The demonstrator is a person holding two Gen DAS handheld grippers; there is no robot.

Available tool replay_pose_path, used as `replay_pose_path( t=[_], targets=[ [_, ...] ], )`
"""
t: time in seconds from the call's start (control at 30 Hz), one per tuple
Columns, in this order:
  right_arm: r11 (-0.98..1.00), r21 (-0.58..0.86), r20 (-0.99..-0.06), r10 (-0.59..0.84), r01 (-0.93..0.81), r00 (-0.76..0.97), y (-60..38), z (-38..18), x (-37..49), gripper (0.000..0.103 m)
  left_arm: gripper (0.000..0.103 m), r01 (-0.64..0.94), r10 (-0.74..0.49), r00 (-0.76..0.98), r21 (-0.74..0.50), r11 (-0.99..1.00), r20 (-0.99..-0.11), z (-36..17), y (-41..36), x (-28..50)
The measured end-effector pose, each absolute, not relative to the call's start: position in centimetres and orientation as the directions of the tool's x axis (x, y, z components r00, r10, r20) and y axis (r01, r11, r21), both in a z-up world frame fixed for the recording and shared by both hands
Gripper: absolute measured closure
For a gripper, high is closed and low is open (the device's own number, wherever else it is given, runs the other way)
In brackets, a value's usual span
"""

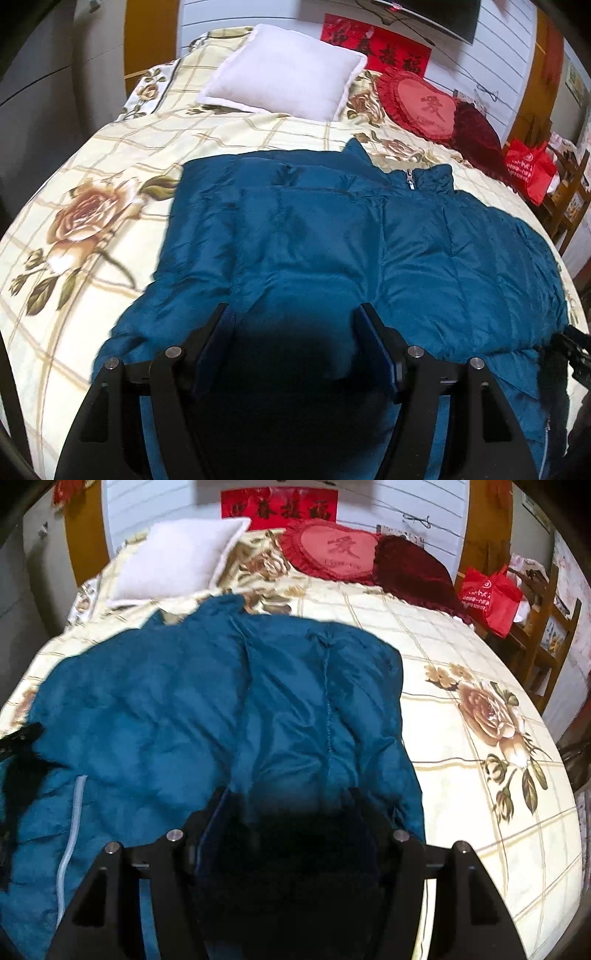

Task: Fold large clothes

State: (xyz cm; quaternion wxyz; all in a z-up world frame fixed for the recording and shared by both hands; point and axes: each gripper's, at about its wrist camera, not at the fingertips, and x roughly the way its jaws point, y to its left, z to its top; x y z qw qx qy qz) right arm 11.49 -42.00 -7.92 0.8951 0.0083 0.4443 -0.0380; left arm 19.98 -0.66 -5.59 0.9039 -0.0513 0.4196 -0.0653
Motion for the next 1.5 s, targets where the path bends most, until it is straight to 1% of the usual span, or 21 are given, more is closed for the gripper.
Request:
replay_pose_path(
  t=[0.07,0.2,0.37,0.77,1.13,1.5],
  targets=[
    [0.998,-0.019,-0.788,-0.055,0.065,0.614,-41.6,-7.2,10.1,0.038,0.023,0.07,-0.162,0.646,-0.153,0.986,-0.746,-5.2,0.1,19.0],
    [0.999,0.042,-0.783,0.011,0.034,0.622,-41.0,-6.2,7.1,0.037,0.023,0.08,-0.15,0.665,-0.129,0.988,-0.731,-4.4,1.1,16.5],
    [0.998,0.054,-0.787,0.049,-0.011,0.615,-39.4,-6.2,3.9,0.037,0.023,0.088,-0.146,0.67,-0.116,0.989,-0.728,-3.8,2.1,13.5],
    [0.997,0.074,-0.803,0.066,-0.01,0.592,-38.1,-7.3,-0.7,0.035,0.023,0.111,-0.136,0.671,-0.083,0.99,-0.728,-3.9,3.4,7.1],
    [0.997,0.08,-0.819,0.07,-0.008,0.569,-38.1,-8.2,-3.6,0.035,0.023,0.108,-0.118,0.665,-0.061,0.992,-0.738,-4.8,4.2,4.2],
    [0.997,0.054,-0.83,0.076,-0.055,0.552,-37.0,-7.7,-6.4,0.035,0.023,0.102,-0.093,0.66,-0.034,0.994,-0.745,-5.5,5.7,1.7]
  ],
)
